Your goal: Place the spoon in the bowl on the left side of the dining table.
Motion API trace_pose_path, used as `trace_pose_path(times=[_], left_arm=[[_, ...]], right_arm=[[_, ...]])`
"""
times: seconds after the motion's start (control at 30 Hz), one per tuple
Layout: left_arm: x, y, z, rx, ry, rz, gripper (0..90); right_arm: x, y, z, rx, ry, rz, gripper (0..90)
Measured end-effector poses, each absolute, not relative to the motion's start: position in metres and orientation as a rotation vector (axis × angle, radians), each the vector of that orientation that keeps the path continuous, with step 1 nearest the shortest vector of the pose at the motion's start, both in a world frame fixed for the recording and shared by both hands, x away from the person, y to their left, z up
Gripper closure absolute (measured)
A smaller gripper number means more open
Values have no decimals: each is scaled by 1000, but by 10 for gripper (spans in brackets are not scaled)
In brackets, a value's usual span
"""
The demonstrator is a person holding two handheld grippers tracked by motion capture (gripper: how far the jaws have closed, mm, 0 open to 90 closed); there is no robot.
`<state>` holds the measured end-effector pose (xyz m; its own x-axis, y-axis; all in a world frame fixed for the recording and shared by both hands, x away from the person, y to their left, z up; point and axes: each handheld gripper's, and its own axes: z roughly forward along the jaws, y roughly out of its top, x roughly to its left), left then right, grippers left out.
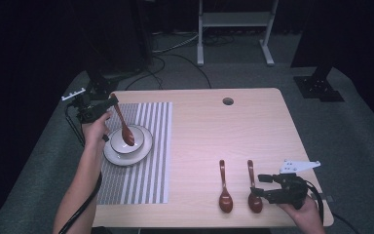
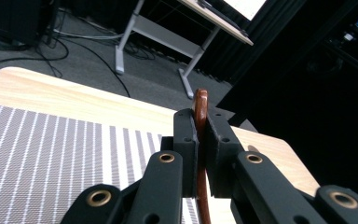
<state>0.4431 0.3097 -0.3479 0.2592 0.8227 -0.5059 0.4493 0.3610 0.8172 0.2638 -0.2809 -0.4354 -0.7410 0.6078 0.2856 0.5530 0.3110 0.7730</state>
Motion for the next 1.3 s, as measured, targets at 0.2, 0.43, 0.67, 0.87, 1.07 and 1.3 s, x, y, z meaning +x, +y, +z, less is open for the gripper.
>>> trace_pose_path(times=[0.2, 0.43, 0.67, 0.87, 1.07, 1.3], left_arm=[[443, 314, -356, 1252, 1395, 383, 841], [443, 320, -361, 1241, 1420, 409, 841], [442, 327, -368, 1227, 1453, 419, 841], [442, 331, -371, 1217, 1470, 432, 841], [441, 336, -374, 1204, 1485, 442, 841], [441, 339, -382, 1186, 1499, 443, 840]], right_arm=[[264, -279, -437, 1105, 2504, 1428, 333], [264, -281, -436, 1108, 2494, 1430, 331], [264, -281, -438, 1112, 2497, 1431, 331], [265, -280, -437, 1110, 2500, 1431, 330], [265, -280, -437, 1110, 2499, 1430, 330], [265, -280, -437, 1109, 2501, 1429, 330]])
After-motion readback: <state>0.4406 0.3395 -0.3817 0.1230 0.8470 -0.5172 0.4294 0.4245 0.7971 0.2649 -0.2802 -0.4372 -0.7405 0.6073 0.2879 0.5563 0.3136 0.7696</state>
